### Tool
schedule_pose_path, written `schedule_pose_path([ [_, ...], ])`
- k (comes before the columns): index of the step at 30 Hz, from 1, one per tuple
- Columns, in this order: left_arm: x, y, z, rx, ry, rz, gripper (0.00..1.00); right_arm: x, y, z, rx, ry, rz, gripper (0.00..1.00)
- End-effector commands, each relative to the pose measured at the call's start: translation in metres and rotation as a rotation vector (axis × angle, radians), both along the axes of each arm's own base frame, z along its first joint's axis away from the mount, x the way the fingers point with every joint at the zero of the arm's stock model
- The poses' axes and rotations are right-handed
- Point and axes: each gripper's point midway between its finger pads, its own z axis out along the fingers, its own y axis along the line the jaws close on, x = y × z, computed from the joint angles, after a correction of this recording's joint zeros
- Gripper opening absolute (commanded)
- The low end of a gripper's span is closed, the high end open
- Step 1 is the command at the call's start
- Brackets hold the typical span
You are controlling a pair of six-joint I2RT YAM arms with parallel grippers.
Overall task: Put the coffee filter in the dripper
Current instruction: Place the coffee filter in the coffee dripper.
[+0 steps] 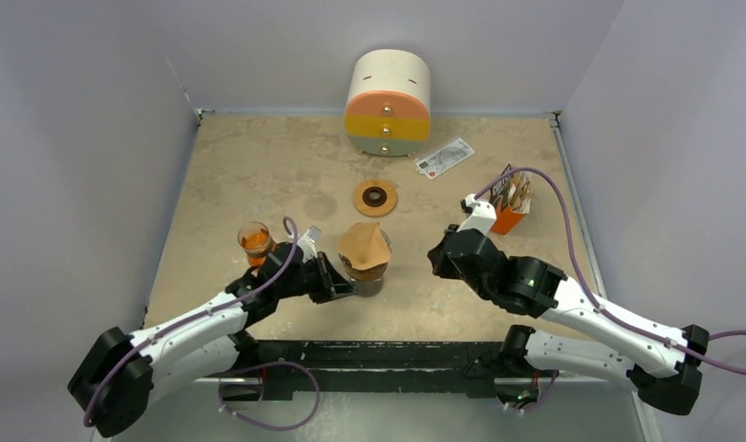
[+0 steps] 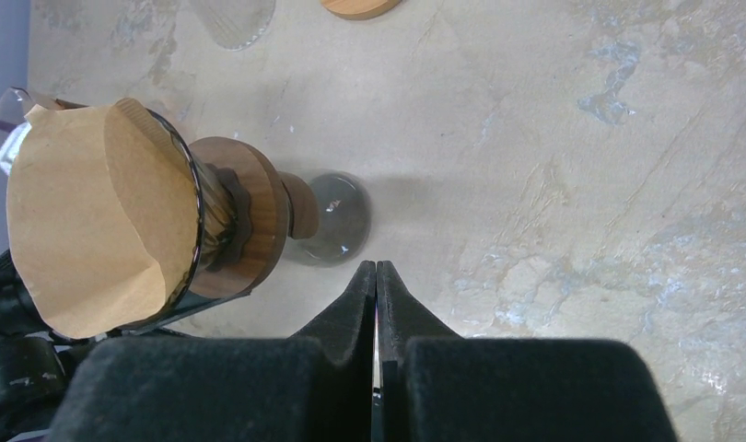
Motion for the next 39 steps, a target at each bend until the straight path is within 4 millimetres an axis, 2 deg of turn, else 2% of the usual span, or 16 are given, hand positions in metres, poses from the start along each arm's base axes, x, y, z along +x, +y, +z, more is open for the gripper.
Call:
schedule_pose_path([
  [1,0.007,-0.022,0.021,-0.158,-0.026,-0.049,0.0,0.005,-0.007,0.003,-0.016,-0.03,-0.022,0.0],
  [20,0.032,-0.042,0.013,-0.158,-0.016,-0.091,0.0,0.004,-0.02,0.012,-0.014,-0.064,-0.041,0.0],
  [29,0.048,-0.063,0.016,-0.172,-0.032,-0.153,0.0,0.003,-0.024,0.016,-0.013,-0.078,-0.04,0.0],
  [39,0.077,-0.092,0.013,-0.203,-0.045,-0.224,0.0,-0.003,-0.035,0.03,0.009,-0.099,-0.038,0.0],
])
